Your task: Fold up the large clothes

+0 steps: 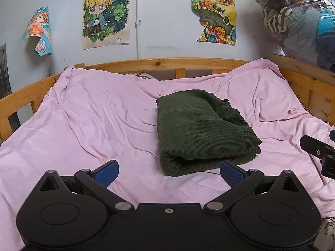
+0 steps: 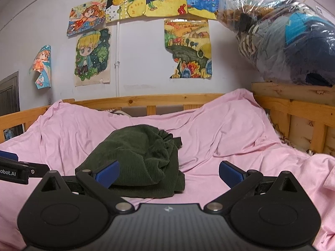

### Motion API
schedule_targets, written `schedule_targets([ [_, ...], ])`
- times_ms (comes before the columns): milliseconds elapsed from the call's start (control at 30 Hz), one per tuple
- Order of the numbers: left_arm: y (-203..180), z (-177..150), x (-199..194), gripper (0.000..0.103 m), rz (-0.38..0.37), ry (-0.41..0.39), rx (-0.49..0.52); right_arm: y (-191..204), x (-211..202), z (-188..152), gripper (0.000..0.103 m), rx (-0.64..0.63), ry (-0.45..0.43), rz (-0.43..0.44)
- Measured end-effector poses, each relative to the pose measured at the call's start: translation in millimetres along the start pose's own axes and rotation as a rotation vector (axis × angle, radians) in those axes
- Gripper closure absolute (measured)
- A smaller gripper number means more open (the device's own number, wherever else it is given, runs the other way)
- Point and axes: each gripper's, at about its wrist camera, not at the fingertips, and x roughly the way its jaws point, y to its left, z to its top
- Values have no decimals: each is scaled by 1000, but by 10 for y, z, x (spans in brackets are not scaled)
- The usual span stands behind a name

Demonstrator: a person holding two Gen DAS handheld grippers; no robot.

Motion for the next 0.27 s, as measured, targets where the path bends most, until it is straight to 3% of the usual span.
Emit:
schedule_targets([
  [267, 13, -2, 14, 1, -4, 7, 5, -51, 48, -17, 0, 34, 36, -9],
])
